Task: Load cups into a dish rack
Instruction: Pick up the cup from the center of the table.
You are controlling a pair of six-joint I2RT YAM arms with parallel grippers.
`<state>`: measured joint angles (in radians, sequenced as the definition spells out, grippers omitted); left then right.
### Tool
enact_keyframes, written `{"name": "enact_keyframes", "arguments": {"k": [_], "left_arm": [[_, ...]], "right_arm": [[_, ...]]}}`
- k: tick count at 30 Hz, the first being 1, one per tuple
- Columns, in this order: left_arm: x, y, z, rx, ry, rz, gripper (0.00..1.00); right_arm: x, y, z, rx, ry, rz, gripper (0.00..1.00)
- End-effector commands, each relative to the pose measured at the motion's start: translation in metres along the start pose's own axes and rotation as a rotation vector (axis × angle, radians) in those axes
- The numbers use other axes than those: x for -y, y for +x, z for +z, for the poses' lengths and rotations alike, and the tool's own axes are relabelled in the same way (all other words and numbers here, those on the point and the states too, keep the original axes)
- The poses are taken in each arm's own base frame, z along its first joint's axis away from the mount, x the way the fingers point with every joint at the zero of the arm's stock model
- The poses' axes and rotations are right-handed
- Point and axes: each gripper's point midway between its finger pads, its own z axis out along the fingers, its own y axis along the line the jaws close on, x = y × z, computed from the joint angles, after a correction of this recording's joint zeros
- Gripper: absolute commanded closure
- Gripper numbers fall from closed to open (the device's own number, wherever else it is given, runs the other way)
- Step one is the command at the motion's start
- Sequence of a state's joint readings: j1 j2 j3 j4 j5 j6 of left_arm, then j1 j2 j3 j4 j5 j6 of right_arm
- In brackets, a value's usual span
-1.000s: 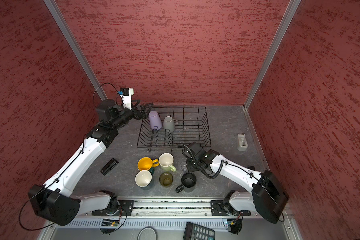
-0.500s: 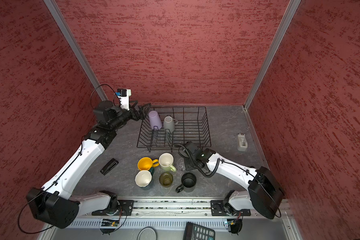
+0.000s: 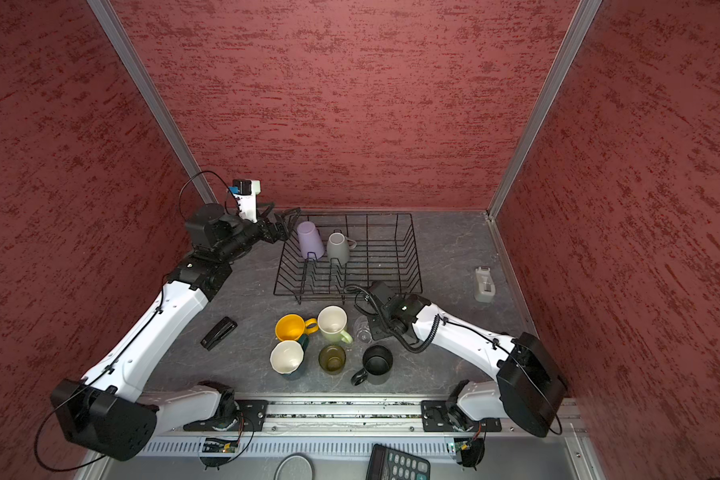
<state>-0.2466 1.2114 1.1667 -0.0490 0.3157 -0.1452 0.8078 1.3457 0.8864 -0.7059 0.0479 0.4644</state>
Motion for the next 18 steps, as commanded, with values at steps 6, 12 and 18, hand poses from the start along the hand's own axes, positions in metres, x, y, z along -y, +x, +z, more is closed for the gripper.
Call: {"name": "enact_keyframes", "arguments": {"k": [6, 12, 18], "left_arm": [[-0.007, -0.017, -0.011, 0.099, -0.023, -0.035, 0.0], [-0.008, -0.016, -0.012, 0.119, -0.023, -0.011, 0.0], [-0.005, -0.02, -0.013, 0.179, -0.003, 0.027, 0.0]], "right_arm": [[0.001, -0.022, -0.038, 0.094, 0.023, -0.023, 1.0], [0.0, -0.022, -0.056, 0.092, 0.014, -0.056, 1.0], [0.004, -0.019, -0.09, 0.107, 0.006, -0.057, 1.0]]}}
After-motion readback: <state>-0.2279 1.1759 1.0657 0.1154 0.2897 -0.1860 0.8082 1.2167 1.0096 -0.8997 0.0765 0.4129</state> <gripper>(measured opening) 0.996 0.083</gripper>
